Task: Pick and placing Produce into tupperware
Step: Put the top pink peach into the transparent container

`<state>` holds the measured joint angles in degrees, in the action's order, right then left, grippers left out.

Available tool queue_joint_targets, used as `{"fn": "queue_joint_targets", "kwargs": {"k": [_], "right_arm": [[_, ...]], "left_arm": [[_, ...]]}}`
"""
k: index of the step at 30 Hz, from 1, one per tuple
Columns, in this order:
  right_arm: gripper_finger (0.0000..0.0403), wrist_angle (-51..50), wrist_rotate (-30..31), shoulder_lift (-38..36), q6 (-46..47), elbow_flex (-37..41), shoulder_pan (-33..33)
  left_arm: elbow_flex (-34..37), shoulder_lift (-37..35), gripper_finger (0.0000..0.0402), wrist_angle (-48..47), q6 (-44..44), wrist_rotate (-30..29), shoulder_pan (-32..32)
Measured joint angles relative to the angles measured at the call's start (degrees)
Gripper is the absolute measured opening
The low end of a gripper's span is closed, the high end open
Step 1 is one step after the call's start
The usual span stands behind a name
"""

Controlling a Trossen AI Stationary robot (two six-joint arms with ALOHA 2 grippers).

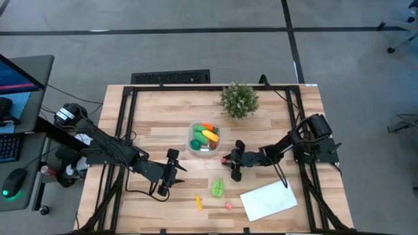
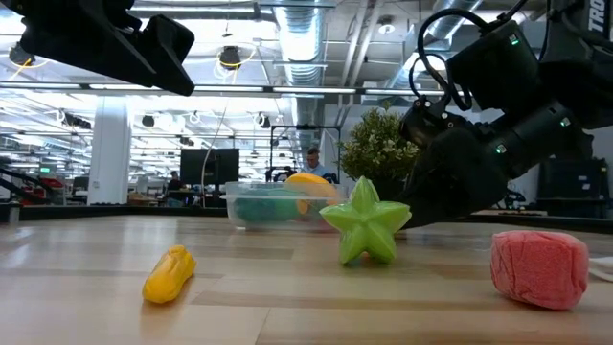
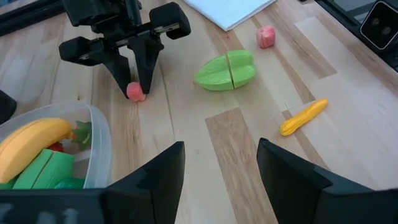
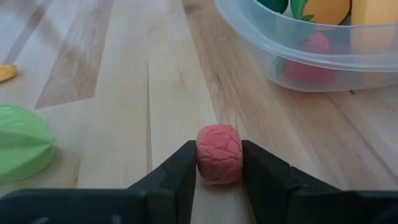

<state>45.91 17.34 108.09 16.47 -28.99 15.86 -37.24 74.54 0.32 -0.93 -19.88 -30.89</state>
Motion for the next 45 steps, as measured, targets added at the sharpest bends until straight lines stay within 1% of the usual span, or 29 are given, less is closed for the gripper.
{"fn": "queue_joint_targets", "kwargs": {"k": [12,19,23,28,32,35,41,45], "right_arm": [[0.0115,1.57,-0.01,-0.20,-1.89,-0.49,0.00],[0.0115,1.15,-2.68,-0.51,-4.59,-2.93,-0.16],[0.0115,0.49,-4.04,-3.43,-6.57,-3.77,-0.26],[0.0115,-0.66,-3.59,-9.98,-11.74,-3.72,-0.36],[0.0115,-1.01,-2.25,-14.28,-16.30,-3.74,-2.28],[0.0115,-0.96,-2.08,-15.97,-18.08,-3.74,-4.63],[0.0115,-1.24,-2.39,-15.02,-19.54,-4.42,-8.40],[0.0115,-1.25,-5.13,-12.01,-19.97,-7.09,-9.89]], "left_arm": [[0.03,0.00,0.0192,0.00,0.00,-0.04,0.00],[0.03,0.00,0.0192,0.00,0.00,-0.04,0.00],[0.03,0.00,0.0192,0.00,-0.27,-0.04,0.00],[0.05,0.00,0.0192,-0.02,-0.39,-0.04,0.00],[0.05,0.00,0.0192,-0.02,-0.42,-0.04,-0.02],[0.05,0.00,0.0192,-0.02,-0.42,-0.03,-0.02],[0.05,0.00,0.0192,-0.11,-0.68,-0.04,-0.02],[0.05,0.02,0.0192,-0.26,-0.68,-0.04,-0.02]]}}
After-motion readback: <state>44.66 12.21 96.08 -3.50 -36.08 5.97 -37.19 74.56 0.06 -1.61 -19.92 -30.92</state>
